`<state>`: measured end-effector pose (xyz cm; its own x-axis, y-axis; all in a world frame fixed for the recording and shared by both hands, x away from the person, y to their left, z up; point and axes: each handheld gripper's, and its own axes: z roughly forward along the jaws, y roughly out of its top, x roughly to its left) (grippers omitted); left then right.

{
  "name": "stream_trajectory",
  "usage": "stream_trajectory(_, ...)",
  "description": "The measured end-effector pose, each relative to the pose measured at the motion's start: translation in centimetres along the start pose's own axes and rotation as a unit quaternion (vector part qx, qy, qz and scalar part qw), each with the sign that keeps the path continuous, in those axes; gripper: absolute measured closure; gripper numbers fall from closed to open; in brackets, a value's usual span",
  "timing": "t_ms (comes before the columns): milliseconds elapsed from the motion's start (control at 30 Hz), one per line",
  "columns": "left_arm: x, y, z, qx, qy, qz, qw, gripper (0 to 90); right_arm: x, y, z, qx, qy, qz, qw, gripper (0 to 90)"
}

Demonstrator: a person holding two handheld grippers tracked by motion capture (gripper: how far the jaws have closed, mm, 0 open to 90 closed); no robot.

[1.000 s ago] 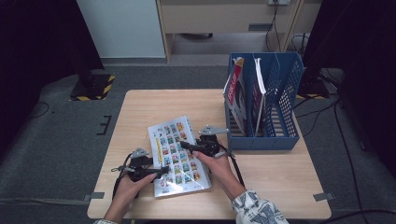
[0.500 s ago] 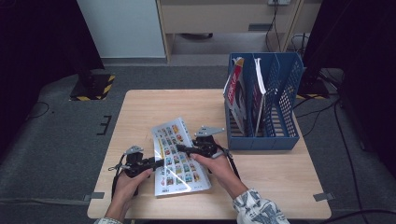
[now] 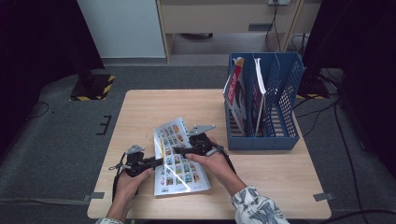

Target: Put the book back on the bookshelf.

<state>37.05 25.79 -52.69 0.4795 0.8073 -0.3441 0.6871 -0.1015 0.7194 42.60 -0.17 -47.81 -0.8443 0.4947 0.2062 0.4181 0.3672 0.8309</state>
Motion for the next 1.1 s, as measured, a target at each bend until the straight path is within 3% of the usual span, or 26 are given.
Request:
stream_trajectory(167,-0.1,0.1,-0.1,-0.002,0.001,0.000,1.0000,68.7,0.0,0.0,0.3,0.023,-0.018,-0.019,0.9994,56.1)
stream_trajectory(367,-0.1,0.3,-0.4,-0.010,-0.004,-0.002,0.9999,73.0,-0.6,-0.7,-0.4,-0.016,-0.013,0.012,0.9997,67.2)
stream_trajectory(633,-0.5,1.0,-1.1,-0.037,0.008,0.010,0.9992,82.0,-0.7,-0.4,-1.5,-0.067,-0.021,-0.006,0.9975,69.2)
stream_trajectory(733,-0.6,1.0,-1.3,-0.040,0.009,0.013,0.9991,82.9,-0.6,-0.4,-1.8,-0.080,-0.014,-0.012,0.9966,69.1)
stream_trajectory(900,-0.6,0.9,-1.2,-0.037,0.008,0.017,0.9991,83.0,-0.2,0.3,-2.0,-0.060,0.008,-0.022,0.9979,64.2)
stream_trajectory(1033,-0.7,0.9,-1.0,-0.027,0.010,0.024,0.9993,83.2,0.2,1.0,-1.7,-0.026,0.003,-0.038,0.9990,59.6)
stream_trajectory(1100,-0.6,0.9,-1.0,-0.025,0.009,0.021,0.9994,83.3,0.3,1.3,-1.4,-0.006,-0.006,-0.042,0.9991,61.8)
